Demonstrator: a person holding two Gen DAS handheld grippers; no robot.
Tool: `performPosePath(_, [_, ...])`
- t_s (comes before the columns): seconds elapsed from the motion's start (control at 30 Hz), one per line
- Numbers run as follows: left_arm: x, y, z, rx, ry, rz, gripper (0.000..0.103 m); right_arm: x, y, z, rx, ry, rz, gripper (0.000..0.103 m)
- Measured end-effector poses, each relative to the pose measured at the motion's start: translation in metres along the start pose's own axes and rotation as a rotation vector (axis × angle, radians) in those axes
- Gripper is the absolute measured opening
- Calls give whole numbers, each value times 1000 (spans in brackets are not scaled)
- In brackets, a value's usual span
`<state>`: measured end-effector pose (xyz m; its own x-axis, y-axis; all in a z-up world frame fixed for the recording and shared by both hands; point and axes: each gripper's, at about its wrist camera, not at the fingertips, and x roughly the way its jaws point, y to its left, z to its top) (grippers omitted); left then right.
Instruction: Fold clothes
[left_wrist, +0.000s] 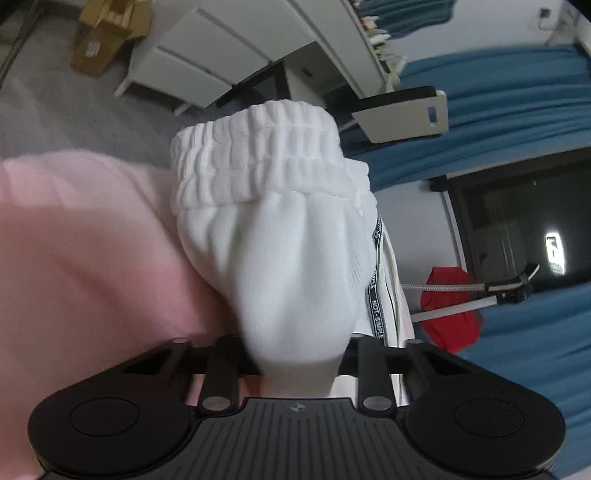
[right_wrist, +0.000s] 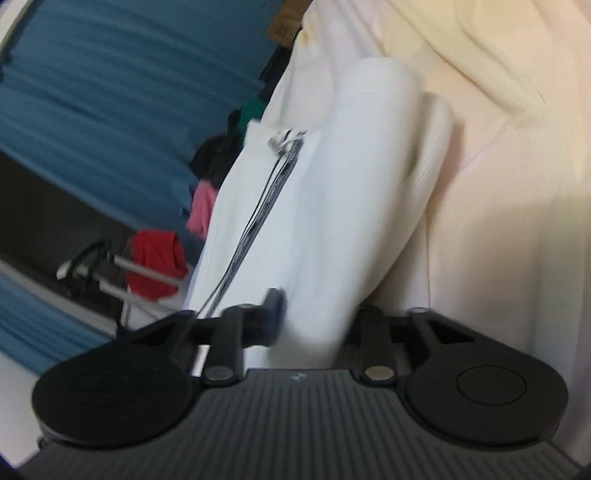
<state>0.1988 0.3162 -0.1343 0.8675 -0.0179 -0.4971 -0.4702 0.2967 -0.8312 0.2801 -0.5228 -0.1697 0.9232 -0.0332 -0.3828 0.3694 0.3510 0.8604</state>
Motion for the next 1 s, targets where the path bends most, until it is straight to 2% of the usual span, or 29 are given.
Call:
performPosePath(0.13, [-16, -3, 3, 10, -37, -24, 11, -4, 14, -8, -87, -64, -15, 14])
performPosePath(0.23, [-37, -14, 6, 37, -70, -55, 10, -17, 20, -6, -93, -82, 2, 13])
performPosePath(0.4, [-85, -18, 10, 44, -66, -67, 9, -56, 21, -1, -34, -68, 54, 12])
performPosePath(0.57, [-139, -10, 27, 75, -61, -103, 9, -100, 27, 3, -28, -37, 45, 12])
performPosePath(0.7, [-182, 14, 41, 7, -46, -131, 9, -134, 34, 12, -52, -5, 53, 12])
performPosePath(0.77, [-199, 29, 44, -15, -27, -105, 9, -155, 28, 16, -48, 3, 57, 12])
performPosePath(0.87, [-208, 48, 46, -6, 25, -3, 10, -178, 12, 12, -20, 35, 11, 12])
performPosePath(1.0, [-204, 72, 48, -17, 86, 115, 14, -171, -30, 4, 119, 118, -95, 12])
